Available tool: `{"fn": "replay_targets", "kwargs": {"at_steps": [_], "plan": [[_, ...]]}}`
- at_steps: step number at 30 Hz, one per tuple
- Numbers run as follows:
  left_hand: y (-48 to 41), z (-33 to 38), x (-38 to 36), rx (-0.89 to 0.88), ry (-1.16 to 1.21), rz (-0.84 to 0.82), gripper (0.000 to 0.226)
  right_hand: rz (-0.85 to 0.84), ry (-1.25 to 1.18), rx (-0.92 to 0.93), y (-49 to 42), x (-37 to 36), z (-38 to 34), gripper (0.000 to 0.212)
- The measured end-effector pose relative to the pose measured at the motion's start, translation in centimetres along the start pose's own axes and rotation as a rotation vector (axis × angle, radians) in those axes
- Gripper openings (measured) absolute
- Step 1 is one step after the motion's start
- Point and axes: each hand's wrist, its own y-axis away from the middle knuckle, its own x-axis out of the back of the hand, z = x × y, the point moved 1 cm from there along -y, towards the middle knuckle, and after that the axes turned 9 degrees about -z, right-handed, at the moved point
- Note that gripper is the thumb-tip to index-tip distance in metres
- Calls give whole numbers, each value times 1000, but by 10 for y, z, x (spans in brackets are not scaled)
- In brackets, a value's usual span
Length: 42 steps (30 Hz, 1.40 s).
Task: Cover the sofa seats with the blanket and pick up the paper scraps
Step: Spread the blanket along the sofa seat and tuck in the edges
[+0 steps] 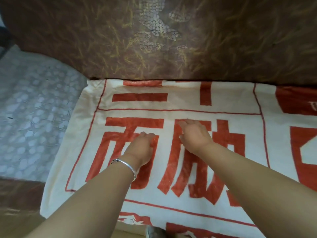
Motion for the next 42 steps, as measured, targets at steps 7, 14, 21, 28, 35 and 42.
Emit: {"fn": "replay_targets", "kwargs": {"at_steps": [7,14,21,28,35,42], "plan": [[29,52,0,-156,74,-61,48,82,-139,-21,52,11,24,52],[62,105,-4,-237,404,114,36,278,-424,-157,105,10,35,42],[118,145,-30,-299,650,122,30,438,-642,-272,170,1,38,38],[162,187,-57,-272,748,36,30,466,-744,-467,230,-9,56,43],[206,232,-102,-221,768,-33,31,467,-875,-599,290,-37,89,45],[259,285,-167,-250,682,-23,29,575,-991,-607,375,-66,127,38]]}}
